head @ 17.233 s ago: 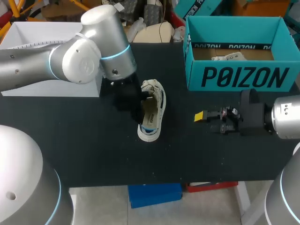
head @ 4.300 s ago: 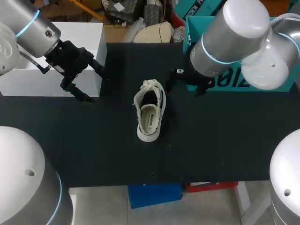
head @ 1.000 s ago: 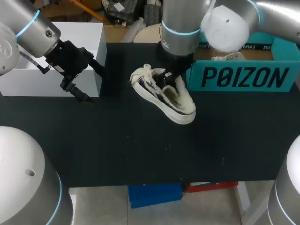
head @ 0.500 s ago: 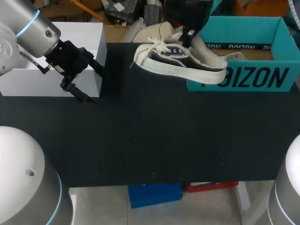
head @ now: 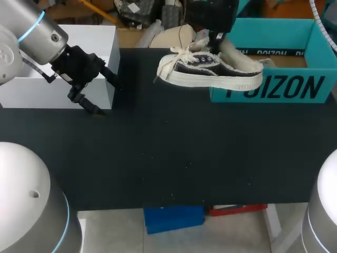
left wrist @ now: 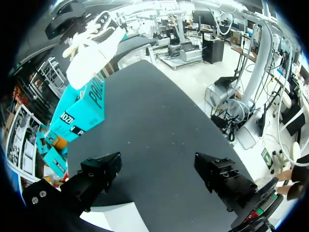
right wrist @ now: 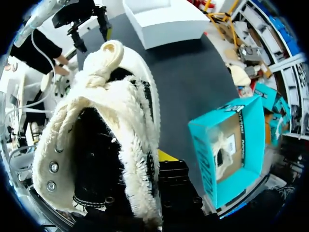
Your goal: Take the shoe out of the shoebox, open the shoe tongue, remove and reinsert the insole, then place the shoe into the shoebox
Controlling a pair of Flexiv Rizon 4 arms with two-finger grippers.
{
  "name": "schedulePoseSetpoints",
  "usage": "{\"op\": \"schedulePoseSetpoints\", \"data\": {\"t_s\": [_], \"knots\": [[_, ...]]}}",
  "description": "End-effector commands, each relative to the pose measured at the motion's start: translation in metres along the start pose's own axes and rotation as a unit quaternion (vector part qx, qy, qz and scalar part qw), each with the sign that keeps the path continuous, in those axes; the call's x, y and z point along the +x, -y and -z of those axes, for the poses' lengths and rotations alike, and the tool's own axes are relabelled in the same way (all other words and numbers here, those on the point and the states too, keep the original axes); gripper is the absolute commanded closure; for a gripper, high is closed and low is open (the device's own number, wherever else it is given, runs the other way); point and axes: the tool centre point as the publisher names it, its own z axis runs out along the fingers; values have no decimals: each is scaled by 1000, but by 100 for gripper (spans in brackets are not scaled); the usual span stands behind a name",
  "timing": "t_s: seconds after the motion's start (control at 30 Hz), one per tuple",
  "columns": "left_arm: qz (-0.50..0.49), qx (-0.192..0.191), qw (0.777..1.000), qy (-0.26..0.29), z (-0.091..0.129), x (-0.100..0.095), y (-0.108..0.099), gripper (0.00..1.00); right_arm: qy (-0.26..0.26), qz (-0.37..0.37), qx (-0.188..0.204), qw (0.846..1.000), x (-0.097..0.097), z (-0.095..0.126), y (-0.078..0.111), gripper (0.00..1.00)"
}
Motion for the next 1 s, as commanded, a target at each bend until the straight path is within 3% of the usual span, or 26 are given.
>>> {"op": "schedulePoseSetpoints", "data": {"t_s": [0.03, 0.23, 0.37, 0.77, 1.0], "knots": [[0, -1, 1000, 0, 0, 1, 0, 0, 15, 28, 30, 999, -16, 12, 6, 100], [0, -1, 1000, 0, 0, 1, 0, 0, 30, 82, 49, 995, -65, 16, 21, 100], [0, -1, 1000, 0, 0, 1, 0, 0, 35, 103, 57, 992, -109, 13, 33, 100], [0, -1, 1000, 0, 0, 1, 0, 0, 75, 110, 43, 990, -233, 2, 65, 100], [0, -1, 1000, 0, 0, 1, 0, 0, 90, 118, 43, 988, -295, -15, 76, 100]]}}
